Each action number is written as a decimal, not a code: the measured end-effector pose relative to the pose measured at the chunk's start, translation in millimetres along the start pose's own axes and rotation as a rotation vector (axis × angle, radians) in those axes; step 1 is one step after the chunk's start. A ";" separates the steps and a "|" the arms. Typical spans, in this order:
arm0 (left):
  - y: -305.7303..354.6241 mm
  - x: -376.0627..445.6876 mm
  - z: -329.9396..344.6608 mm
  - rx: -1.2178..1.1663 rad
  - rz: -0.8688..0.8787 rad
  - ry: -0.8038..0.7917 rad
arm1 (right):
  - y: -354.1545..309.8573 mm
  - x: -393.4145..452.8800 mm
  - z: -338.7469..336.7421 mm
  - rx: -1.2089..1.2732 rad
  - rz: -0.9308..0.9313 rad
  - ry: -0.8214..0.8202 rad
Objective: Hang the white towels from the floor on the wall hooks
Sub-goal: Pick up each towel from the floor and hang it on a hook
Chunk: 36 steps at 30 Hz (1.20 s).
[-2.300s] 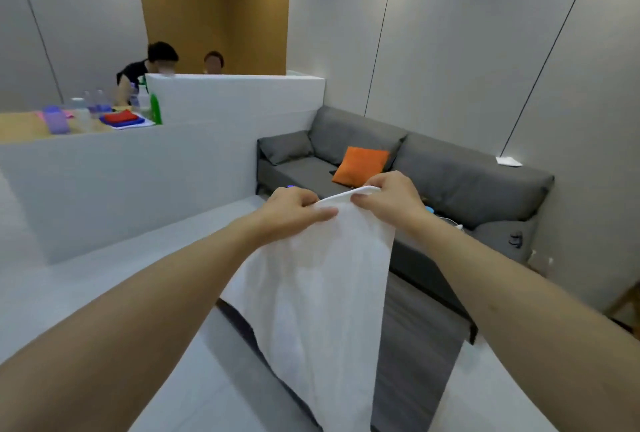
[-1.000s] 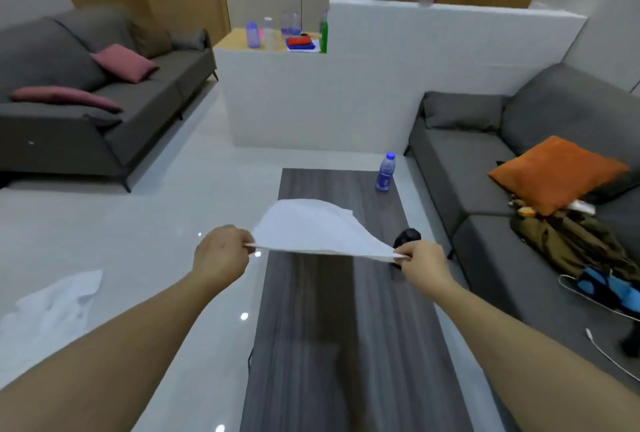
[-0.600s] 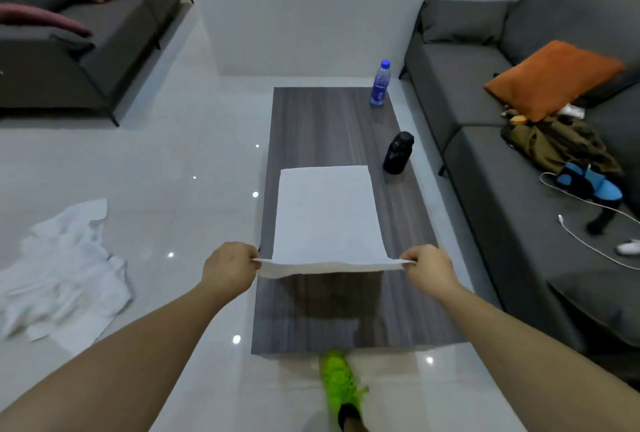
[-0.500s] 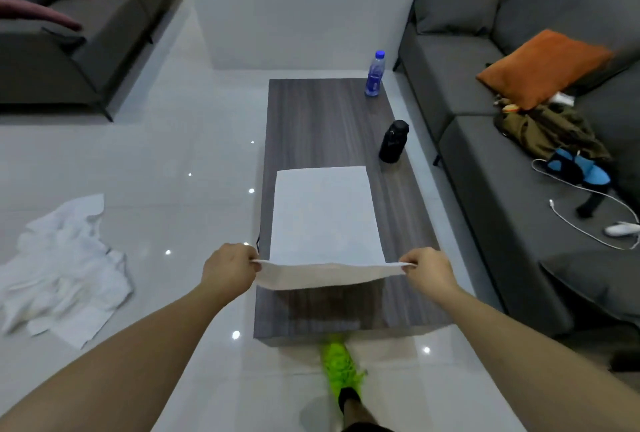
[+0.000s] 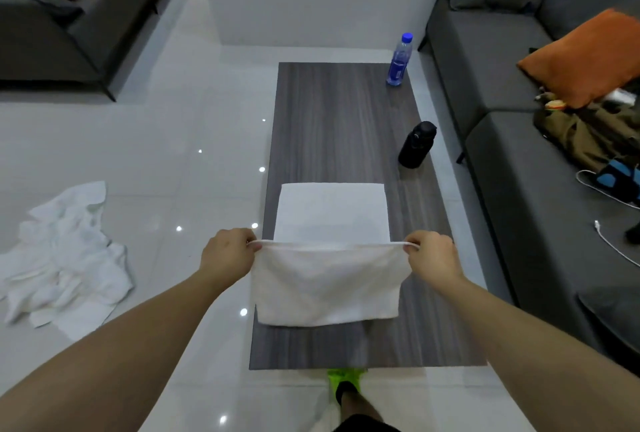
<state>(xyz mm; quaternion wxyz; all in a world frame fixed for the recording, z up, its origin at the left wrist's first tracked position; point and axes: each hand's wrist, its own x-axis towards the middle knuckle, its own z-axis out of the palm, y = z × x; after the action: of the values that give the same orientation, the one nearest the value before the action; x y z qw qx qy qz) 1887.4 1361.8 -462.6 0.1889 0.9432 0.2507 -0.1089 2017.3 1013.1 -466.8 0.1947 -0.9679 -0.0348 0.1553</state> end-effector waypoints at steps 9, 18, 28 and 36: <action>44.7 166.3 -6.6 -0.181 -0.093 0.137 | -36.0 172.0 -6.5 0.169 0.072 0.084; 28.6 161.3 103.9 -0.256 -0.347 -0.139 | 5.6 172.5 73.0 0.223 0.289 -0.095; -12.0 87.0 201.5 -0.485 -0.689 -0.315 | 89.4 89.7 181.7 0.411 0.642 -0.455; -7.9 74.1 200.3 -0.850 -0.974 -0.257 | 76.9 65.3 181.0 0.960 0.909 -0.374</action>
<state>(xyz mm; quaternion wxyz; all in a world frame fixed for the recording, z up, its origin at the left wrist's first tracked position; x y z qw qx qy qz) 1924.2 1317.9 -668.4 0.5027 0.5446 0.6454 -0.1851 2023.0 1016.8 -673.9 0.5081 -0.6498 0.4145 0.3844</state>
